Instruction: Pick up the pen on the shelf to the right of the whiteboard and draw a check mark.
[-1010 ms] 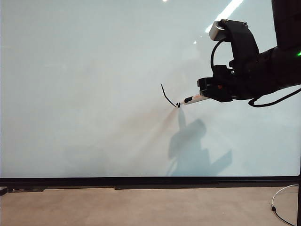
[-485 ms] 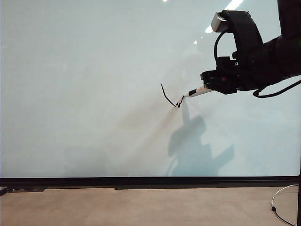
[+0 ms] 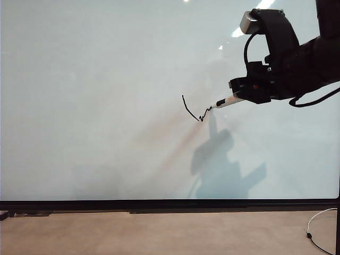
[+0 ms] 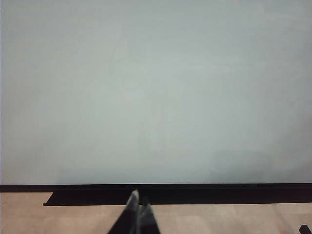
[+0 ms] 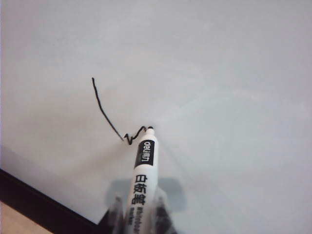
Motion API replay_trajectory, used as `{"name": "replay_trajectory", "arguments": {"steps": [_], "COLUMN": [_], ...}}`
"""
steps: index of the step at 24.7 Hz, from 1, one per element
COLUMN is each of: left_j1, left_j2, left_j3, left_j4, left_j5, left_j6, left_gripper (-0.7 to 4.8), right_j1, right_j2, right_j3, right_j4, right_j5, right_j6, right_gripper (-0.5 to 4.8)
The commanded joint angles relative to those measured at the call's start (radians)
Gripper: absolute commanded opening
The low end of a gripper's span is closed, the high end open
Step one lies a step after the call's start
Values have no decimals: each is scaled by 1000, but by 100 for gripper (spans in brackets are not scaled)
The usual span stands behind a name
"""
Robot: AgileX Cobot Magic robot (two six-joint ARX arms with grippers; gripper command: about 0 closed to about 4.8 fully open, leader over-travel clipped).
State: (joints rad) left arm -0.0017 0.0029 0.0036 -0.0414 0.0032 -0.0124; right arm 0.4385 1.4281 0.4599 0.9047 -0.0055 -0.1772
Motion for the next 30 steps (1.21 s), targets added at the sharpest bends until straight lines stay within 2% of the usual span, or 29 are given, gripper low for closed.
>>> {"name": "replay_trajectory", "arguments": {"steps": [1,8,30], "left_j1": [0,0,0], "left_j2": [0,0,0], "left_j3": [3,3,3], "left_j4": [13,13,13], "left_j5": [0,0,0], "left_j6": [5,5,5], "left_gripper": [-5,-4,-5], "right_j1": [-1,-2,-33], "right_j2": [-21,-48,-110], "right_j3": [3,4,6], "right_j4": [2,-26,-57], "right_j5": [16,56,55], "right_j6": [-14,-33,-60], "right_gripper": [-7,-7,-7]}}
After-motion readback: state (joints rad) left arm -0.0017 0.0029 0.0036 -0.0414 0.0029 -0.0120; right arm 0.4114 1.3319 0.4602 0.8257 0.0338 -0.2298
